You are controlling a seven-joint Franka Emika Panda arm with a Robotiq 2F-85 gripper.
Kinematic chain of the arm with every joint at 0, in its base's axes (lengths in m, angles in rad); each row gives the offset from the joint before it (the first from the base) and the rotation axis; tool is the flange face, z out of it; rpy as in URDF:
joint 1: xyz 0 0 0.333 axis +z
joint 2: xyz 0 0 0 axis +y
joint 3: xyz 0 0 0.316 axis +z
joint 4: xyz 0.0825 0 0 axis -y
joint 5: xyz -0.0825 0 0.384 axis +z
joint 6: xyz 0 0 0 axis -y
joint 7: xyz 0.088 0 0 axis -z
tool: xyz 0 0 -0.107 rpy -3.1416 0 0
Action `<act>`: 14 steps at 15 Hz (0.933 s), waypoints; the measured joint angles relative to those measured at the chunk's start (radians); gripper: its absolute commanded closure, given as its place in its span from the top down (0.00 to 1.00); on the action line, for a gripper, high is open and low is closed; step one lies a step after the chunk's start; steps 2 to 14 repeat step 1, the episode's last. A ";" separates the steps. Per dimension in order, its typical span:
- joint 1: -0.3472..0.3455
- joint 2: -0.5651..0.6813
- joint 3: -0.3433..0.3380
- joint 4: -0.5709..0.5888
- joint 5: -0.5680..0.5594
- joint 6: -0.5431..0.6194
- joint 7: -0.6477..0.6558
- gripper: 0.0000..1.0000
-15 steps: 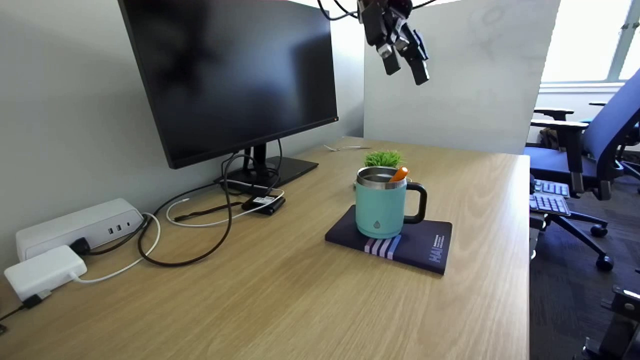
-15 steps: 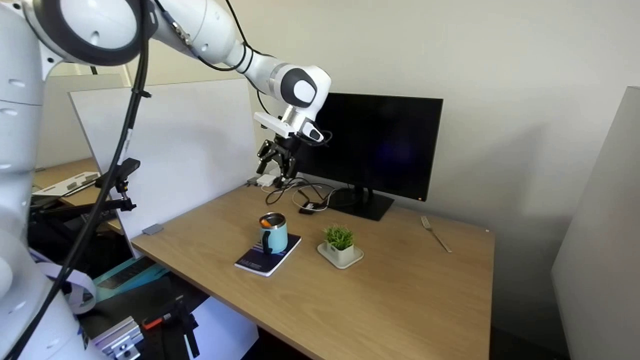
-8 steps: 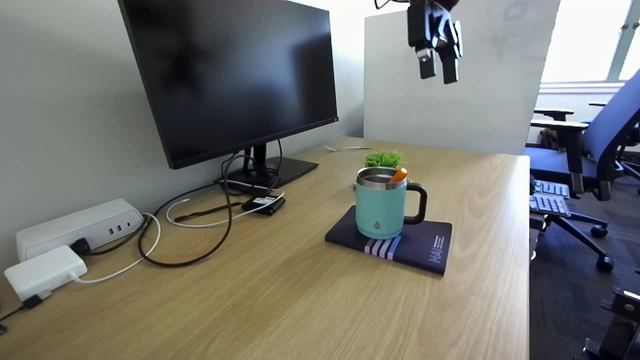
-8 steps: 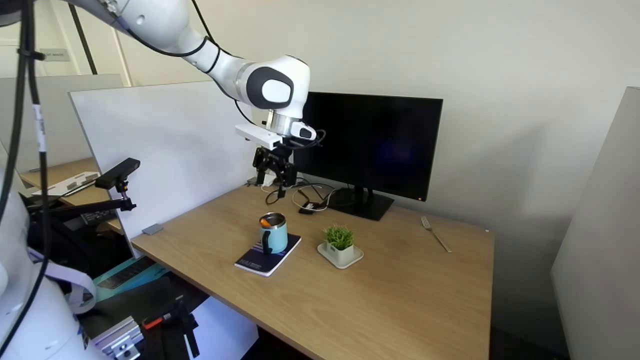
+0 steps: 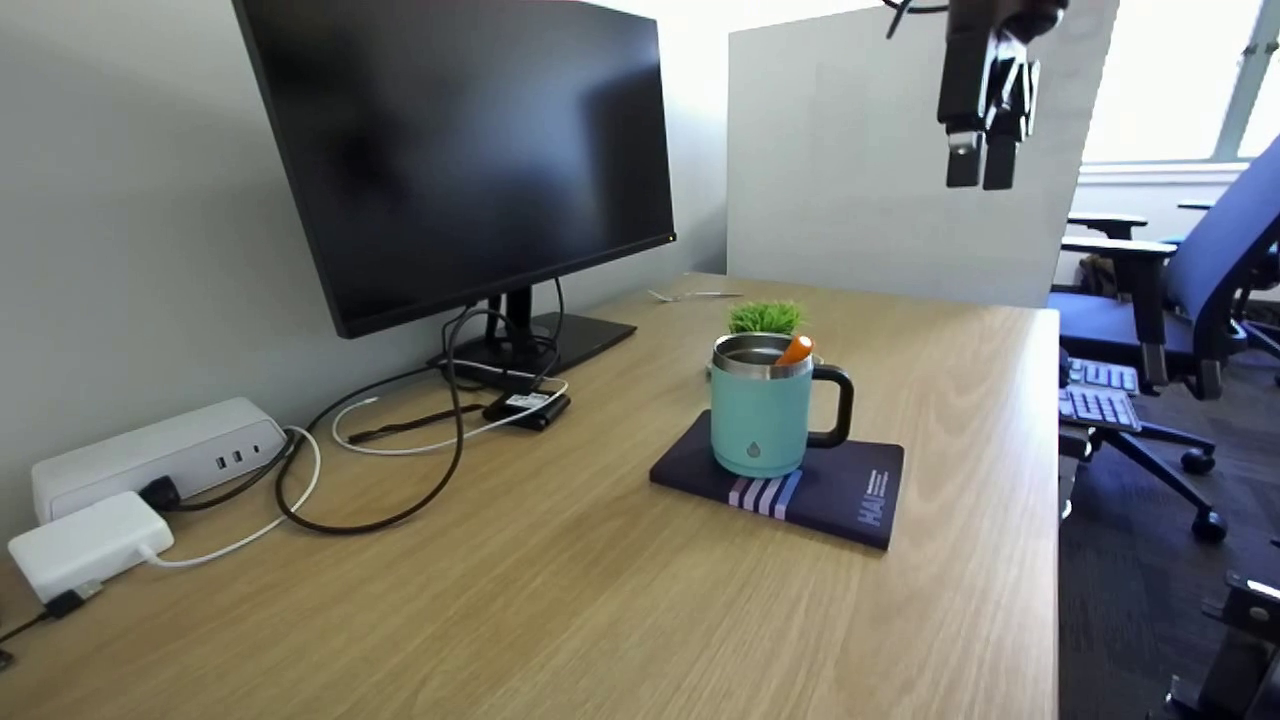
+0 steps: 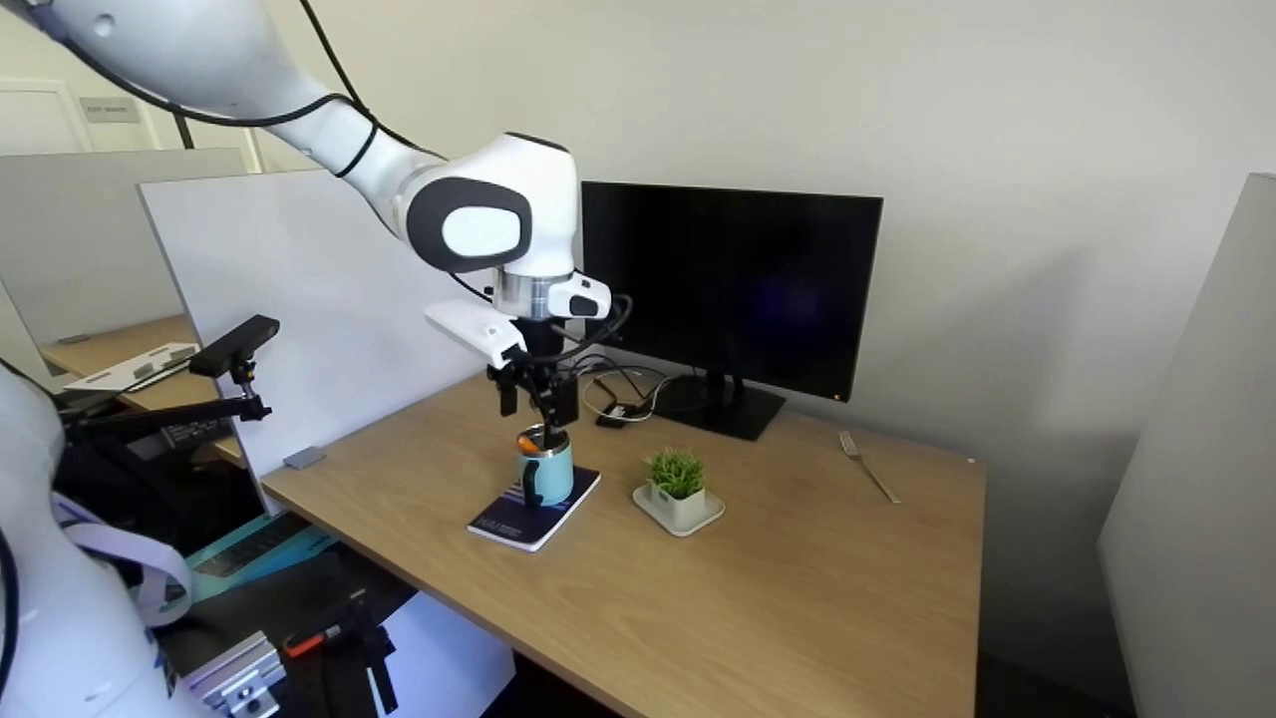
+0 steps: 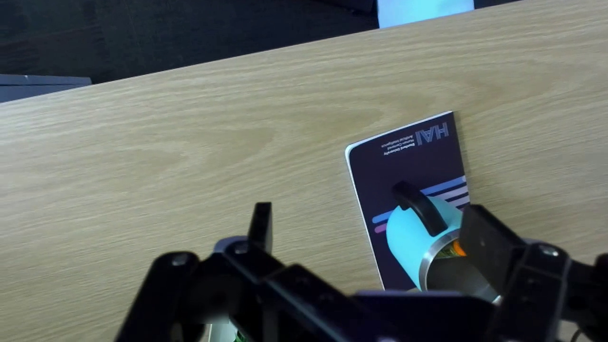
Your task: Pick up the mug, put it on the book, then put the marker in the mug
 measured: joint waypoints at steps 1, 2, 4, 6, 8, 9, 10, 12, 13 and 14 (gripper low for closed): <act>-0.001 -0.019 -0.006 -0.022 0.000 0.012 -0.003 1.00; -0.001 -0.019 -0.006 -0.022 0.000 0.012 -0.003 1.00; -0.001 -0.019 -0.006 -0.022 0.000 0.012 -0.003 1.00; -0.001 -0.019 -0.006 -0.022 0.000 0.012 -0.003 1.00; -0.001 -0.019 -0.006 -0.022 0.000 0.012 -0.003 1.00; -0.001 -0.019 -0.006 -0.022 0.000 0.012 -0.003 1.00; -0.001 -0.019 -0.006 -0.022 0.000 0.012 -0.003 1.00; -0.001 -0.019 -0.006 -0.022 0.000 0.012 -0.003 1.00; -0.001 -0.019 -0.006 -0.022 0.000 0.012 -0.003 1.00; -0.001 -0.019 -0.006 -0.022 0.000 0.012 -0.003 1.00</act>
